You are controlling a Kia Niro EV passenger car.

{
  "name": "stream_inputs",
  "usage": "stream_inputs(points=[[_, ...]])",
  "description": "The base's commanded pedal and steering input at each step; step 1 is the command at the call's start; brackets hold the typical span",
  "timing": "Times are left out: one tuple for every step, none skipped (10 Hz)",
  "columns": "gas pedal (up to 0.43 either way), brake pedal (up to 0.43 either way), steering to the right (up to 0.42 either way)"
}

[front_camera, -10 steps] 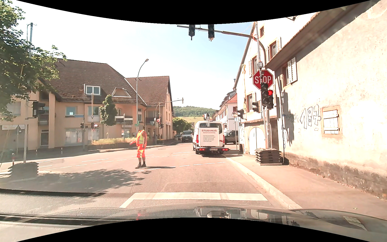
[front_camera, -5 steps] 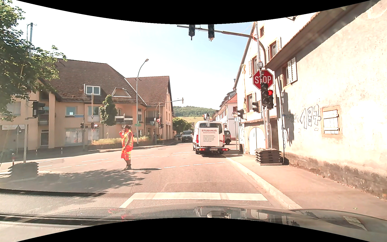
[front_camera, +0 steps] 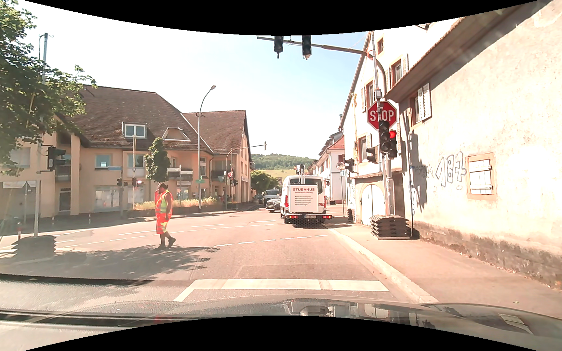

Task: Follow the waypoints while adhering to traffic rules and regulations

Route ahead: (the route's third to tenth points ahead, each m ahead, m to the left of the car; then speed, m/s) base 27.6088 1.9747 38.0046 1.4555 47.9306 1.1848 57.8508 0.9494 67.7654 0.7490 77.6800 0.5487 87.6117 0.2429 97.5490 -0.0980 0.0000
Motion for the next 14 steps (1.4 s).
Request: stream_inputs(points=[[0.0,0.268,-0.006],[0.0,0.268,-0.006],[0.0,0.274,-0.006],[0.0,0.268,-0.006],[0.0,0.268,-0.006],[0.0,0.268,-0.006],[0.0,0.268,-0.006],[0.0,0.268,-0.006],[0.0,0.268,-0.006],[0.0,0.268,-0.006],[0.0,0.274,-0.006],[0.0,0.274,-0.006],[0.0,0.274,-0.006],[0.0,0.274,-0.006]])
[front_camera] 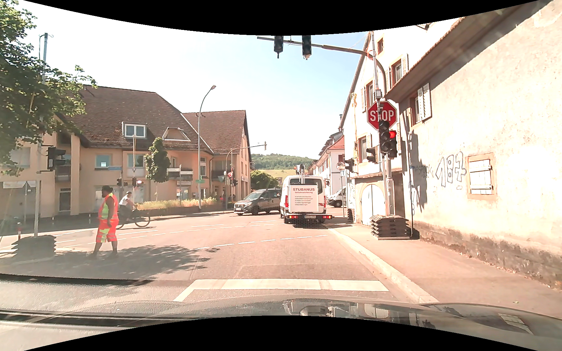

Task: Follow the waypoints while adhering to traffic rules and regulations

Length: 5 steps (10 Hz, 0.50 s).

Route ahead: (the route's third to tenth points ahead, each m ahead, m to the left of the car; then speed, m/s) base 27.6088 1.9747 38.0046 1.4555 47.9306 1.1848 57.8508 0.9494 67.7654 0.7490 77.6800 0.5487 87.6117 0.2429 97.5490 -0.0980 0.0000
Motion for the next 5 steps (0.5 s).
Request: stream_inputs(points=[[0.0,0.268,-0.006],[0.0,0.274,-0.006],[0.0,0.274,-0.006],[0.0,0.268,-0.006],[0.0,0.268,-0.006]])
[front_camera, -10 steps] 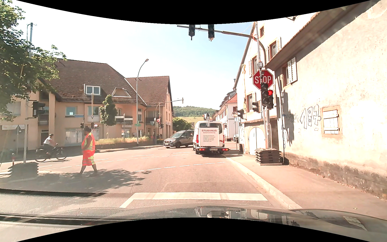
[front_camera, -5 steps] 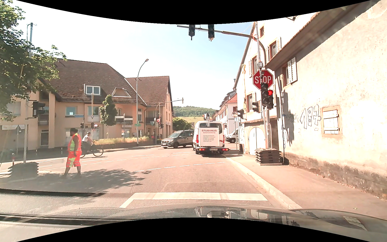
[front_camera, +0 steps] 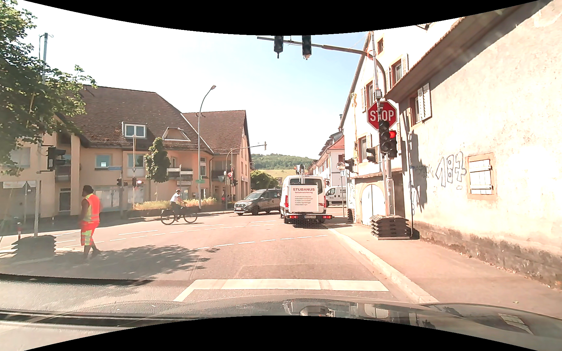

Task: Follow the waypoints while adhering to traffic rules and regulations

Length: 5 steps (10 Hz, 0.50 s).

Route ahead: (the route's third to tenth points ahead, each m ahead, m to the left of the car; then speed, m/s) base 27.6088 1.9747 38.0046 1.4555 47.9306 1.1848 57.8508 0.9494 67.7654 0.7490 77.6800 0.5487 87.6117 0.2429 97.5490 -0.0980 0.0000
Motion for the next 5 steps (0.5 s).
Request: stream_inputs(points=[[0.0,0.268,-0.006],[0.0,0.274,-0.006],[0.0,0.274,-0.006],[0.0,0.268,-0.006],[0.0,0.274,-0.006]])
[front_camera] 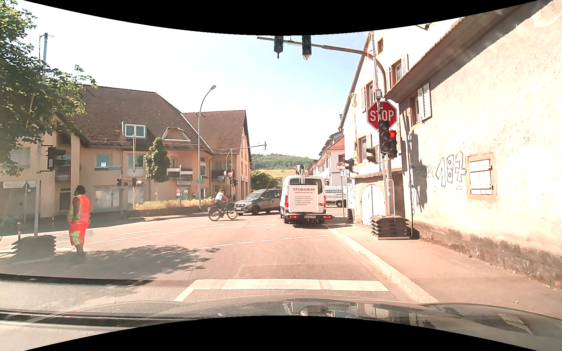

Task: Follow the waypoints while adhering to traffic rules and regulations

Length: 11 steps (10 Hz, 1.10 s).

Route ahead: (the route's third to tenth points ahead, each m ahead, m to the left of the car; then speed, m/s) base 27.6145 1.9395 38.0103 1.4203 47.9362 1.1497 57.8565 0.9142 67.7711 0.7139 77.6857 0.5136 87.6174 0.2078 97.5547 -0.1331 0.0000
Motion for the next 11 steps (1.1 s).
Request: stream_inputs(points=[[0.0,0.274,-0.006],[0.0,0.274,-0.006],[0.0,0.274,-0.006],[0.0,0.274,-0.006],[0.0,0.274,-0.006],[0.0,0.274,-0.006],[0.0,0.274,-0.006],[0.0,0.274,-0.006],[0.0,0.274,-0.006],[0.0,0.274,-0.006],[0.0,0.274,-0.006]])
